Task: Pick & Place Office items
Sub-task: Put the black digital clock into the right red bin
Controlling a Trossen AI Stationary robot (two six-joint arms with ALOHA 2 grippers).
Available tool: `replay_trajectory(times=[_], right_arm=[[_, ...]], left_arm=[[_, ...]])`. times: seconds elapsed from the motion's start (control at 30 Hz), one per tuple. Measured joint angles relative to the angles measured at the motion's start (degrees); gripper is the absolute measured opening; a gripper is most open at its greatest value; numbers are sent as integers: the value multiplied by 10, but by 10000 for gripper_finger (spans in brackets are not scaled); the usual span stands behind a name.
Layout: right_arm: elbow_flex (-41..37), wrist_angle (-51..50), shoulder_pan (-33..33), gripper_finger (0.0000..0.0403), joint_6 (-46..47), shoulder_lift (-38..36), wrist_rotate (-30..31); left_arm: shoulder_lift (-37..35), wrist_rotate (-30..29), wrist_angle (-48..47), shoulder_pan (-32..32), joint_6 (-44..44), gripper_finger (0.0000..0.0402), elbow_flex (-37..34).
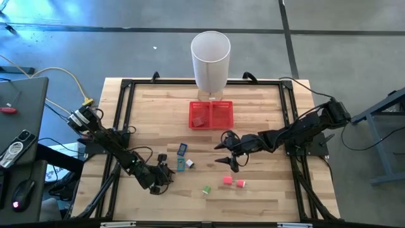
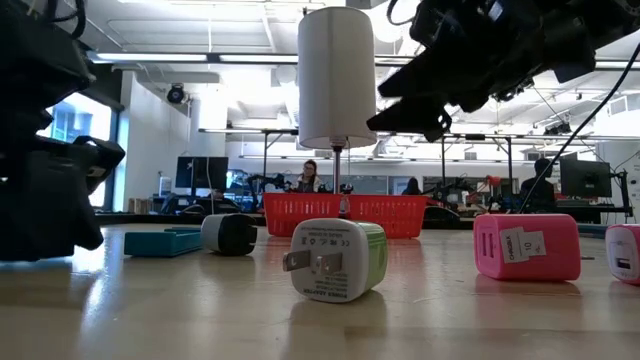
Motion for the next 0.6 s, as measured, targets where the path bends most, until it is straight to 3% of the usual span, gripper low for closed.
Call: replay_trajectory(times=[0.1, 0.27, 0.43, 0.6], right_arm=[[0, 21, 12, 270, 0, 0, 0], [0, 40, 34, 270, -2, 0, 0], [0, 53, 52, 270, -5, 0, 10], [0, 68, 73, 270, -1, 0, 86]], left_arm=[[-6, 13, 4, 26, -71, 145, 0], [-17, 106, 6, 85, -131, 145, 3], [-17, 148, 8, 125, -99, 145, 25], [-17, 147, 8, 151, -16, 145, 71]])
